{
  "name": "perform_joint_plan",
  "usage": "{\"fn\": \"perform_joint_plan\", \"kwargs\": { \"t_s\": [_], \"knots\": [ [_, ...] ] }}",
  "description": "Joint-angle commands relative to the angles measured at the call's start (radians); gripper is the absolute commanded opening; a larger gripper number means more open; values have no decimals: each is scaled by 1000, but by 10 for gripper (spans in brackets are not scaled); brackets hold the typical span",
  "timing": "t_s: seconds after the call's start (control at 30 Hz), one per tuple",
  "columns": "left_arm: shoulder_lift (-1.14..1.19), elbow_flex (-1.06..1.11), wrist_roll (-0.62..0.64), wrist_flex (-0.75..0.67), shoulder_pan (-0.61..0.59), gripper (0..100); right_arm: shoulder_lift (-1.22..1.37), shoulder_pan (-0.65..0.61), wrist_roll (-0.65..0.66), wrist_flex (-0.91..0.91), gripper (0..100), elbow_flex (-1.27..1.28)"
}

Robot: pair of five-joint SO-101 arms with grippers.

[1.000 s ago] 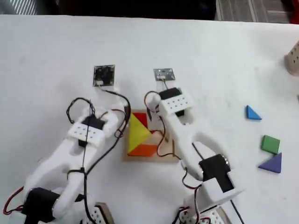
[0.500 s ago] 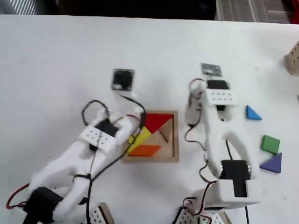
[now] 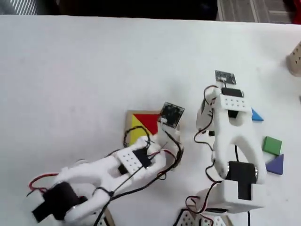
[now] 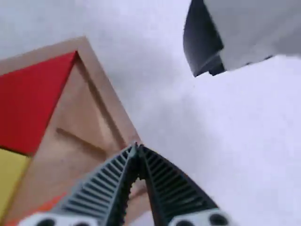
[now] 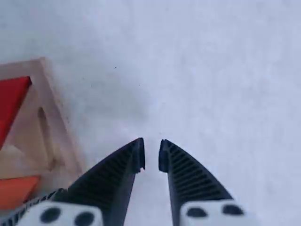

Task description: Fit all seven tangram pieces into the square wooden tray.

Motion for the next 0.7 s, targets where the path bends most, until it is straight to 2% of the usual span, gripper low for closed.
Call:
{"fn": "perform_joint_plan", "kwargs": {
  "t_s": [0.0,0.17,0.43,0.67],
  "knots": [
    [62,-81,9,-26,1,23,-45,7,-3,-10,55,-3],
    [122,-167,9,89,-31,23,-45,8,-3,-10,55,-3],
    [148,-180,15,110,-96,23,-45,8,0,-10,55,-3],
    [133,-187,9,244,-122,23,-45,8,3,-22,55,0]
  ]
}}
